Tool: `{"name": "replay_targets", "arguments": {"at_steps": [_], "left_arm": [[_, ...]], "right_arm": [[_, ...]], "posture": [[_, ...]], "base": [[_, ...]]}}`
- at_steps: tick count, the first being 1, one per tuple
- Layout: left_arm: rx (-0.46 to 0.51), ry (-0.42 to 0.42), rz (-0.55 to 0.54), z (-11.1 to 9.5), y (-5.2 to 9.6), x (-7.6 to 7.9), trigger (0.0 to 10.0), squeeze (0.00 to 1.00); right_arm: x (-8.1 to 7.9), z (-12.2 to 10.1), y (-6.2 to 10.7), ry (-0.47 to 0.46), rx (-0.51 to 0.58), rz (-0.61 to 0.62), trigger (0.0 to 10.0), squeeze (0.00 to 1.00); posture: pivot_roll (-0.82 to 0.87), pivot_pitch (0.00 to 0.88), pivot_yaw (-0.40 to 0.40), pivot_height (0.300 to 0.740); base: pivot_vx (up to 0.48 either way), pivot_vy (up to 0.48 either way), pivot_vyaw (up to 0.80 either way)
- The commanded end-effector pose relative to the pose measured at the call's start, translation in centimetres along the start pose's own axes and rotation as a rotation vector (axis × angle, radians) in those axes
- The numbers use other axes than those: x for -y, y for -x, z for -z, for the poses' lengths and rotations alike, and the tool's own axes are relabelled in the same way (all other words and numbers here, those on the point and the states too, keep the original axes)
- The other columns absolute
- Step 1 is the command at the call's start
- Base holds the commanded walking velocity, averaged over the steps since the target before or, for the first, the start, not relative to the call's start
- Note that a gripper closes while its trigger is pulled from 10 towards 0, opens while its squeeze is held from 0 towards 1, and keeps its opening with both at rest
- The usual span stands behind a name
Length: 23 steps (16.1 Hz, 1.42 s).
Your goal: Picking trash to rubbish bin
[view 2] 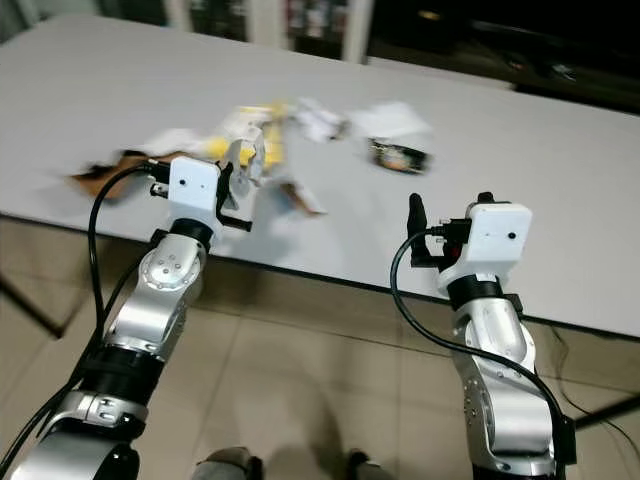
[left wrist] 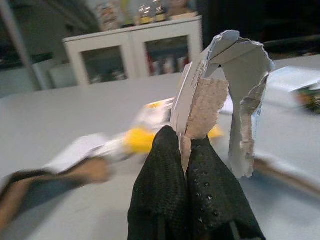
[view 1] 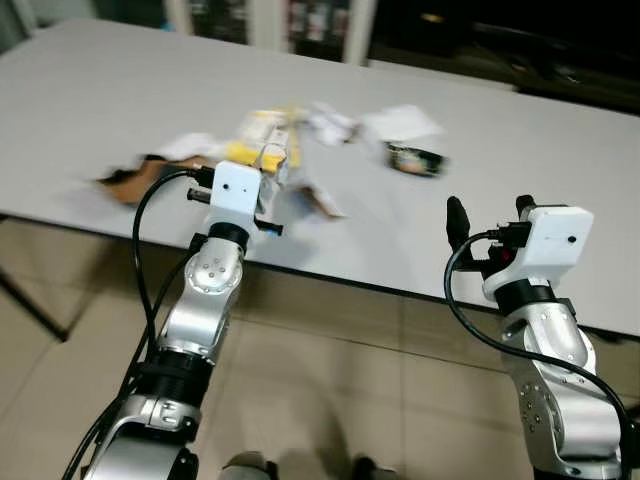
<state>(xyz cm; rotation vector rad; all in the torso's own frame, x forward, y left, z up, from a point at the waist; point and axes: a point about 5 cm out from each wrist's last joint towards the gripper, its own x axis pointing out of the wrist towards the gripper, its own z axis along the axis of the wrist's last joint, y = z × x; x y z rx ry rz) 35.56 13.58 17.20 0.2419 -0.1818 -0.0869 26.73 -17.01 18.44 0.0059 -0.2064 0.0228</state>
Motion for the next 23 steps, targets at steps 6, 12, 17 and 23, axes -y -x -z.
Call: {"name": "replay_targets", "arguments": {"at_steps": [6,12,17,23], "left_arm": [[-0.014,-0.009,0.074,-0.2,-0.8,0.6,10.0,0.0],[-0.003,-0.032,0.172,-1.2,-2.1,1.4,10.0,0.0],[-0.002,-0.007,0.247,-1.4,-2.8,2.8,10.0,0.0],[-0.029,0.059,0.318,-0.6,-2.6,5.1,10.0,0.0]], "right_arm": [[0.9,-0.5,0.3,0.002,0.048,0.096,10.0,0.0],[1.2,-0.2,0.7,-0.022,0.078,0.202,10.0,0.0],[1.2,-0.2,1.1,-0.009,0.083,0.237,10.0,0.0],[3.0,-0.8,1.5,0.048,0.093,0.31,10.0,0.0]], "posture": [[0.22,0.103,-0.007,0.74],[0.21,0.092,0.071,0.74],[0.18,0.104,0.044,0.74],[0.12,0.068,0.044,0.74]], "base": [[0.0,0.48,0.0],[0.0,0.229,0.0],[0.0,0.0,0.0],[0.0,0.0,0.0]]}}
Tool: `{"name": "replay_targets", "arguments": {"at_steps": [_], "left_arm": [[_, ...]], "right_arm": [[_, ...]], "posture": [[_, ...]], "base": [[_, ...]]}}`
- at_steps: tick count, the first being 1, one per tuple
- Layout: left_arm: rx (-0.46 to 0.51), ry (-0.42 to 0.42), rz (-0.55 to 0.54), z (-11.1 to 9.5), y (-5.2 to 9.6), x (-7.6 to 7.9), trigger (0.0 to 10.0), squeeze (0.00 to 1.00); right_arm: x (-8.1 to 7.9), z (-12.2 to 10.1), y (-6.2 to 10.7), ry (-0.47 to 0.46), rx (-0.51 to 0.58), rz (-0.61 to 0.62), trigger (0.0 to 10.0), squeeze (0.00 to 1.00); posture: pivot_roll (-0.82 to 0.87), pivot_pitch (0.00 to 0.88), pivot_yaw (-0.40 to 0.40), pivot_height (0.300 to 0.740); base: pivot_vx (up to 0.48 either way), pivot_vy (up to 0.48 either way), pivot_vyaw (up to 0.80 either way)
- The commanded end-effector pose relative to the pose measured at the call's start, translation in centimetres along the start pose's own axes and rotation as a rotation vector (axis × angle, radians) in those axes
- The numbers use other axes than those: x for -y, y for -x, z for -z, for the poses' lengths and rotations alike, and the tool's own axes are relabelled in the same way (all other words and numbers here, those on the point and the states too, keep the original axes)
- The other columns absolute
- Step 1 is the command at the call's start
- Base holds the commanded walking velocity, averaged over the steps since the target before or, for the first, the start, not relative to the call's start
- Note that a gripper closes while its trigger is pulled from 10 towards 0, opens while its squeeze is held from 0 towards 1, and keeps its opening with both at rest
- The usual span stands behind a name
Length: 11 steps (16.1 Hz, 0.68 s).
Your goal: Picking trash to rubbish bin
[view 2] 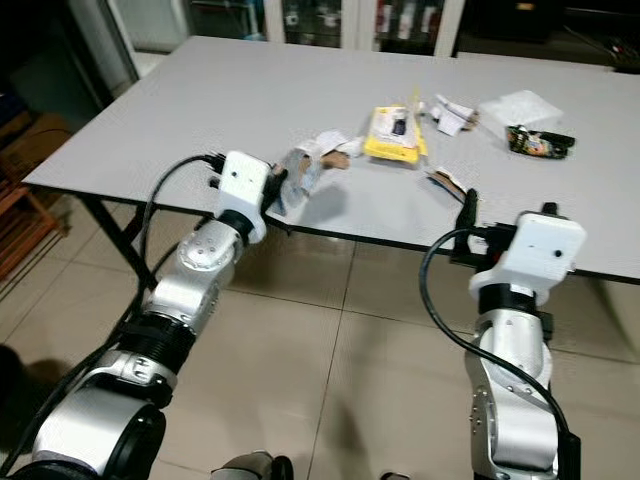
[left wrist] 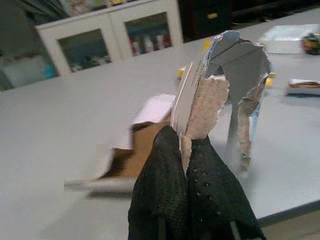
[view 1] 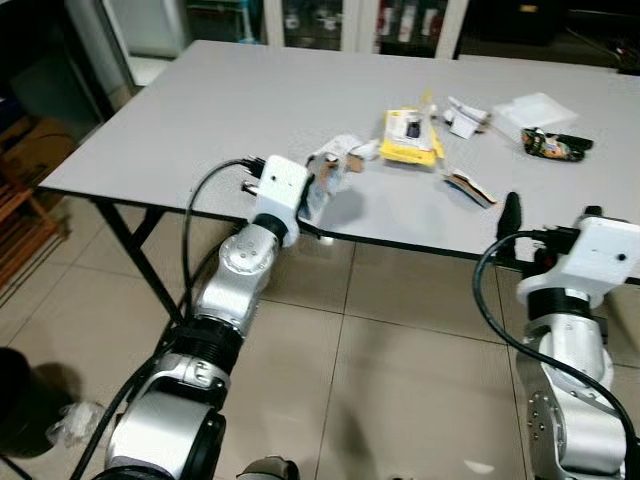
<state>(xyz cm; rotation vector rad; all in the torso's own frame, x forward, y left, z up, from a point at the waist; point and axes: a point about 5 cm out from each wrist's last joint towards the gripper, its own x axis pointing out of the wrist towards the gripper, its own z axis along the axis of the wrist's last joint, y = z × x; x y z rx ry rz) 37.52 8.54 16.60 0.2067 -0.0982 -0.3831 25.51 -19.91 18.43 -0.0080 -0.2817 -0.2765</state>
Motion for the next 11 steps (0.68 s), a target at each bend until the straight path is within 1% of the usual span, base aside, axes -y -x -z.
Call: {"name": "replay_targets", "arguments": {"at_steps": [1,3,4,5,8,10,11], "left_arm": [[0.012,0.007,0.033,-0.44,-0.45,0.51,10.0,0.0],[0.025,0.026,0.049,-1.05,-1.04,1.01,10.0,0.0],[0.02,0.036,0.035,-1.04,-1.15,0.57,10.0,0.0],[0.018,0.037,0.033,-0.94,-1.11,0.43,10.0,0.0],[0.024,0.041,0.031,-0.93,-1.1,0.33,10.0,0.0],[0.044,0.046,0.052,-1.19,-1.17,0.57,10.0,0.0],[0.044,0.042,0.053,-1.21,-1.2,0.45,10.0,0.0]], "right_arm": [[0.21,-0.45,0.29,0.003,0.013,0.02,10.0,0.0],[0.21,-0.31,0.5,0.001,0.006,0.033,10.0,0.0],[-0.03,-0.23,0.53,0.001,0.004,0.032,10.0,0.0],[-0.1,-0.23,0.53,0.0,0.004,0.032,10.0,0.0],[-0.16,-0.28,0.55,0.0,0.004,0.03,10.0,0.0],[-0.24,-0.16,0.68,-0.001,-0.002,0.023,10.0,0.0],[-0.44,-0.17,0.62,-0.007,-0.002,0.012,10.0,0.0]], "posture": [[0.12,0.063,0.048,0.74],[0.11,0.057,0.054,0.74],[0.11,0.062,0.054,0.74],[0.11,0.062,0.054,0.74],[0.11,0.07,0.052,0.74],[0.11,0.071,0.05,0.74],[0.12,0.071,0.045,0.74]], "base": [[0.0,0.0,0.0],[0.0,0.0,-0.77],[0.0,0.322,-0.78],[0.0,0.0,-0.78],[0.0,0.0,-0.78],[0.0,0.0,-0.78],[0.0,0.0,-0.52]]}}
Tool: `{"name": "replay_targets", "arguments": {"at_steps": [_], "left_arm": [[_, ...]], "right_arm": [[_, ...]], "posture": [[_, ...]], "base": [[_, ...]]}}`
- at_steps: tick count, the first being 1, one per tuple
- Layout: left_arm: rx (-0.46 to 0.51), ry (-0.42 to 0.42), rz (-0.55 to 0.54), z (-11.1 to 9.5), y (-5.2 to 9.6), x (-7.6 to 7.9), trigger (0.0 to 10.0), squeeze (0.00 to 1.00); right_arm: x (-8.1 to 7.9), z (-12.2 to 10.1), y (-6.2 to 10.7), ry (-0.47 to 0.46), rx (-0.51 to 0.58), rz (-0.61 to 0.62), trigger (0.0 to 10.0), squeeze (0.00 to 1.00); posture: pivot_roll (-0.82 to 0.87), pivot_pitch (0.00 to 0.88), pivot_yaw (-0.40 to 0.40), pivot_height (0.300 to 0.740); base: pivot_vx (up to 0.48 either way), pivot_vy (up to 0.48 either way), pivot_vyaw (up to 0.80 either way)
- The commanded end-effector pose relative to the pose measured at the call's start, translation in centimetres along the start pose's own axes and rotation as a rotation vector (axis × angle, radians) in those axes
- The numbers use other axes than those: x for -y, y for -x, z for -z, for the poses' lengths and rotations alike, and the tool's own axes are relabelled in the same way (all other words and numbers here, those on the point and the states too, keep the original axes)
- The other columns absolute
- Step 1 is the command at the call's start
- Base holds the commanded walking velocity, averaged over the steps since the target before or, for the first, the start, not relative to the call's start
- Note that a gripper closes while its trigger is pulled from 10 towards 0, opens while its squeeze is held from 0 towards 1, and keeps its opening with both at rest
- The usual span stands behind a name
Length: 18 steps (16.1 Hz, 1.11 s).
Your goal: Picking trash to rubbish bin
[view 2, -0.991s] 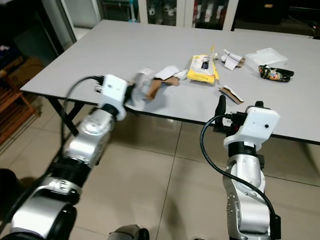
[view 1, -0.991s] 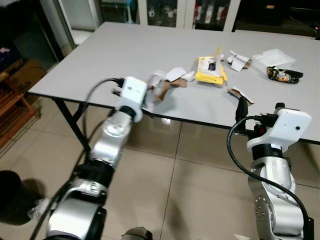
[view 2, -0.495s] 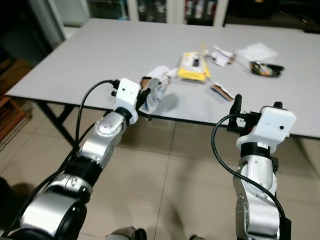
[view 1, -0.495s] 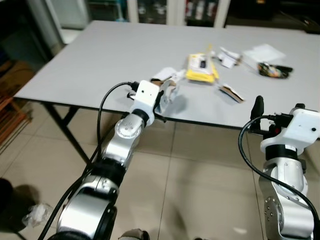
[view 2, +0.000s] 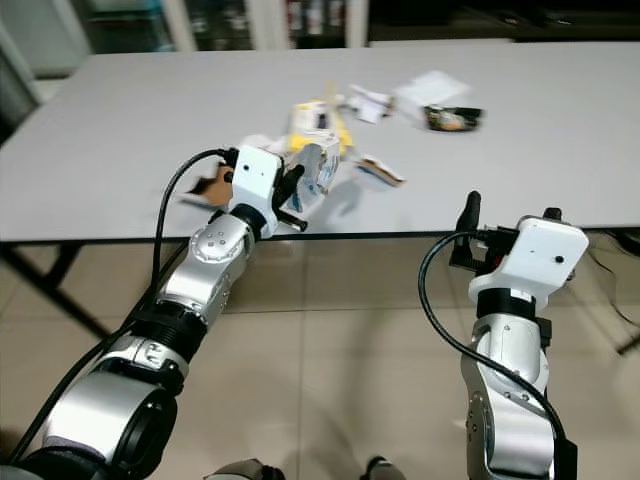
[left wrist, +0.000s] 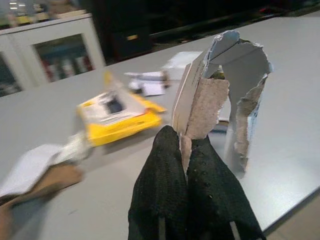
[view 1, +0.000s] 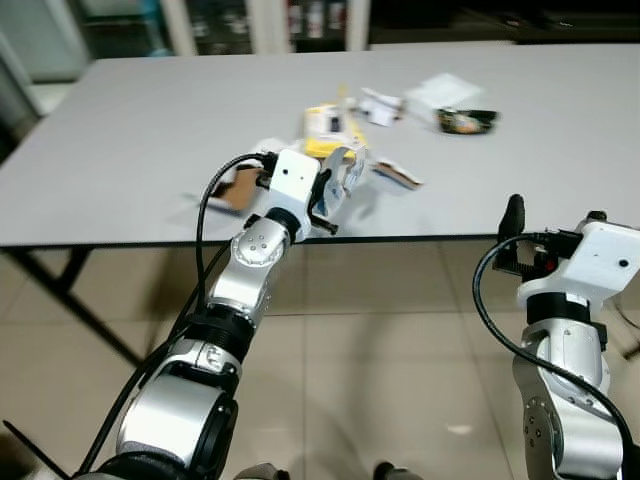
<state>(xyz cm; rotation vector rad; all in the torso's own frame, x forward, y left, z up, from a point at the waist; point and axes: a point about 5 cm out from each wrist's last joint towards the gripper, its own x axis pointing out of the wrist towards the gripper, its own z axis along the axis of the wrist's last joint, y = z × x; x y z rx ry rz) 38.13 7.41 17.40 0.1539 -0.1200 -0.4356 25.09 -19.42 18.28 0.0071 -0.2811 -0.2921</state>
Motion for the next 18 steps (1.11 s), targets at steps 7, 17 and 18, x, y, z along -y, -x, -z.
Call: {"name": "replay_targets", "arguments": {"at_steps": [7,17,18], "left_arm": [[0.004,-0.02,-0.035,-0.7,-0.2,-2.0,10.0,0.0],[0.004,-0.038,-0.035,-0.9,-0.3,-2.6,10.0,0.0],[0.003,-0.039,-0.036,-0.9,-0.3,-2.6,10.0,0.0]], "right_arm": [[-1.3,-0.5,-0.4,-0.002,0.016,-0.058,10.0,0.0],[-1.6,-0.4,-0.6,-0.007,0.011,-0.062,10.0,0.0],[-1.7,-0.4,-0.6,-0.007,0.01,-0.063,10.0,0.0]], "posture": [[0.14,0.082,0.042,0.74],[0.14,0.084,0.051,0.74],[0.14,0.085,0.051,0.74]], "base": [[0.34,0.0,0.0],[0.444,0.0,0.0],[0.442,0.0,0.0]]}}
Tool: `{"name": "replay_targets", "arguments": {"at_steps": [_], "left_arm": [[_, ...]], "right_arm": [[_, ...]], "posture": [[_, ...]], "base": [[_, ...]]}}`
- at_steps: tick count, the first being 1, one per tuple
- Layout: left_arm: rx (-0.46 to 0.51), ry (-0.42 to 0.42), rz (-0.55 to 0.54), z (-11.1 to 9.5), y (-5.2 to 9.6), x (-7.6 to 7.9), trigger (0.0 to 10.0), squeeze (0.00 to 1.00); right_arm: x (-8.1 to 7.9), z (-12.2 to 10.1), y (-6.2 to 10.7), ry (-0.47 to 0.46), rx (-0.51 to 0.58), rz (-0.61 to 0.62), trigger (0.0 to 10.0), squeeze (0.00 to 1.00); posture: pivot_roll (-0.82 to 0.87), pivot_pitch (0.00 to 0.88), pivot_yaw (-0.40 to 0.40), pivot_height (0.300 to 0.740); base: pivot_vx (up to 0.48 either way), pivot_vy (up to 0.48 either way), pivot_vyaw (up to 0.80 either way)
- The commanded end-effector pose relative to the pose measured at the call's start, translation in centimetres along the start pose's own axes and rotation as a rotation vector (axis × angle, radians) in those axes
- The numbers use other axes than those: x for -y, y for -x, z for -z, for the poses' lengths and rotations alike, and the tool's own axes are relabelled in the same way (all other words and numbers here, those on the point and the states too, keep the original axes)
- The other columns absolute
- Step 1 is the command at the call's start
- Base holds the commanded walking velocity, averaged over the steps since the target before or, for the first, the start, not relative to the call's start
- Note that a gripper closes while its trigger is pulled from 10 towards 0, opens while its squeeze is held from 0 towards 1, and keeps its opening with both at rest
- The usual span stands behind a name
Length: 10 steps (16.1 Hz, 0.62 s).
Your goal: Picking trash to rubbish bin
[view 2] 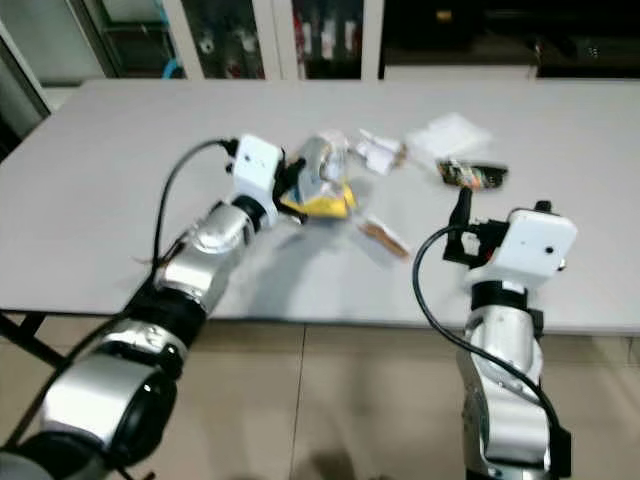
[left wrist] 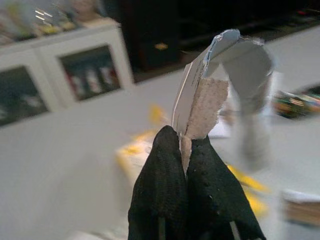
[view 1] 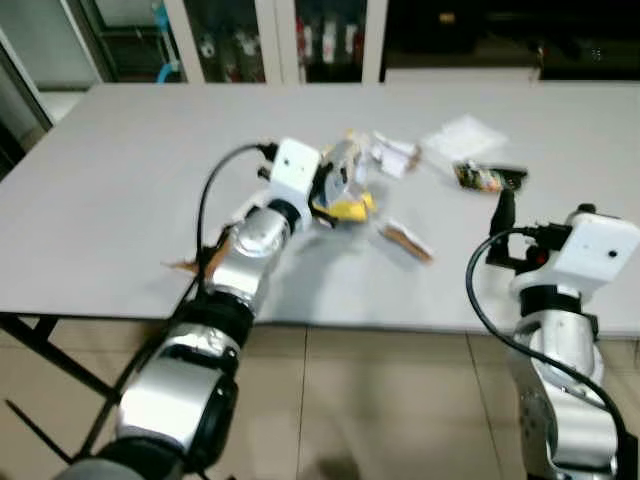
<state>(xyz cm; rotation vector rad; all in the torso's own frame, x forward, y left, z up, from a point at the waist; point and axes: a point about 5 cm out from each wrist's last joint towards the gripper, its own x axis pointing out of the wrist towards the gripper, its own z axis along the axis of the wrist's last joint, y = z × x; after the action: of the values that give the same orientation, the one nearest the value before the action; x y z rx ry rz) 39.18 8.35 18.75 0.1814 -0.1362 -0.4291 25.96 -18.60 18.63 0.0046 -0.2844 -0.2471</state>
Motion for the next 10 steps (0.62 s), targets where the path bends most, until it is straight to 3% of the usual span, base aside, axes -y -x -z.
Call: {"name": "replay_targets", "arguments": {"at_steps": [1,2,9,10], "left_arm": [[-0.01,-0.012,-0.031,0.2,0.3,-1.2,10.0,0.0],[-0.02,-0.013,-0.042,0.3,0.3,-1.3,10.0,0.0],[-0.043,0.021,-0.112,0.4,0.3,-2.4,10.0,0.0],[-0.047,0.014,-0.115,0.4,0.3,-2.5,10.0,0.0]], "right_arm": [[-0.7,-0.3,0.0,-0.001,0.006,-0.021,10.0,0.0],[-0.8,-0.2,0.0,0.0,0.003,-0.025,10.0,0.0],[-1.0,0.2,0.2,-0.007,-0.026,-0.032,10.0,0.0],[-1.0,0.3,0.2,-0.006,-0.037,-0.037,10.0,0.0]], "posture": [[0.14,0.086,0.051,0.74],[0.14,0.087,0.051,0.74],[0.15,0.097,0.047,0.74],[0.15,0.098,0.047,0.74]], "base": [[0.439,0.0,0.0],[0.39,0.0,0.0],[0.0,0.0,0.0],[0.0,0.0,-0.73]]}}
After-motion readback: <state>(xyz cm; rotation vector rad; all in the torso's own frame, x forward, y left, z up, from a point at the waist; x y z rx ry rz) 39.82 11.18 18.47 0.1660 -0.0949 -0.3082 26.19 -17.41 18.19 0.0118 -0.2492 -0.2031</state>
